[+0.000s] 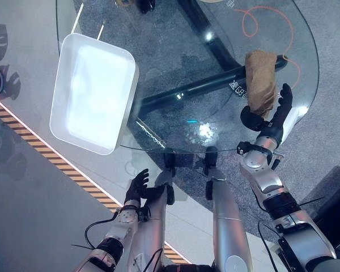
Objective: Wipe the table with a cloth and put it in the basket.
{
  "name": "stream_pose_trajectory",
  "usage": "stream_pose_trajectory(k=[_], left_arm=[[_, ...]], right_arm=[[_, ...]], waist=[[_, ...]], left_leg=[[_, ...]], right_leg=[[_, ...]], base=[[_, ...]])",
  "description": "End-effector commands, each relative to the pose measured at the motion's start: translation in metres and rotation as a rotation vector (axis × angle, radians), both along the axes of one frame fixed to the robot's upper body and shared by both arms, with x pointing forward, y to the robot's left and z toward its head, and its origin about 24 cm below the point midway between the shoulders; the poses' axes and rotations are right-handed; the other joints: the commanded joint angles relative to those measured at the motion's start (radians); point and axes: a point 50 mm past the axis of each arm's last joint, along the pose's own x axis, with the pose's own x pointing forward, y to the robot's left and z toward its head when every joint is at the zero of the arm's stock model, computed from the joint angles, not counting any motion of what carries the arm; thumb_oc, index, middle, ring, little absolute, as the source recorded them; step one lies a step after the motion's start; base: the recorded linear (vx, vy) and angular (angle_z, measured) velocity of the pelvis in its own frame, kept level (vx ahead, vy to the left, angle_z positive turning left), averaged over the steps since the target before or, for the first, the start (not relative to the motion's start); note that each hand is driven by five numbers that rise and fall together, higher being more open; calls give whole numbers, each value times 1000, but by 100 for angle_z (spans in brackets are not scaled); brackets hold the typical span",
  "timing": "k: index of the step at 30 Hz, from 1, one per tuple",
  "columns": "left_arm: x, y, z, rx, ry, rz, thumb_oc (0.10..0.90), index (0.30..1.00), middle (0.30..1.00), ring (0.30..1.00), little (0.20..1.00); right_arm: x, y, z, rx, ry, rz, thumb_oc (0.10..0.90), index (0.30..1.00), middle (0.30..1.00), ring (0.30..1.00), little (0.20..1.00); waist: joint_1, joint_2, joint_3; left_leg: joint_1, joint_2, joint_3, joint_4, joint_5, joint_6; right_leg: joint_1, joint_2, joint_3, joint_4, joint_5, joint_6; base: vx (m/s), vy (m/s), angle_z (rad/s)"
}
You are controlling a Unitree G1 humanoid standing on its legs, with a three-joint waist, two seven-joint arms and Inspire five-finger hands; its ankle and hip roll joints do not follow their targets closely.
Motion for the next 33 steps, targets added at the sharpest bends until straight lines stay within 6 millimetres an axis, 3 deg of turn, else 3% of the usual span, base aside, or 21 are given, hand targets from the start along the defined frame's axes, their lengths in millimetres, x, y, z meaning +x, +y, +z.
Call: stream_pose_trajectory(k=[1, 18, 26, 33], left_arm=[[-16, 3, -10, -2, 42, 37, 800, 900, 900, 900, 900], [-3, -6, 2, -27, 9, 12, 800, 900, 900, 900, 900], [0, -10, 6, -46, -9, -3, 800, 900, 900, 900, 900], [4, -14, 12, -57, -28, -7, 800, 900, 900, 900, 900]], right_arm=[[-10, -15, 36, -2, -194, -83, 800, 900, 900, 900, 900], [13, -49, 78, 30, -193, -274, 800, 900, 900, 900, 900], [17, -51, 97, 9, -220, -258, 800, 900, 900, 900, 900], [22, -53, 99, 47, -175, -252, 800, 900, 900, 900, 900]], waist=[[-18, 16, -23], [14, 55, -23], [21, 64, -23], [28, 68, -23]], left_leg=[[-61, -64, -54, 132, -118, 11], [-158, -64, -59, 154, -106, 8], [-193, -66, -67, 166, -103, 4], [-233, -65, -69, 190, -109, 5]], right_leg=[[-14, 46, -47, -27, 15, -9], [-122, 40, -52, 0, 30, 2], [-158, 42, -49, 16, 28, 3], [-198, 41, -49, 41, 26, 4]], base=[[16, 16, 4], [6, 10, 1], [3, 3, 1], [10, 5, 2]])
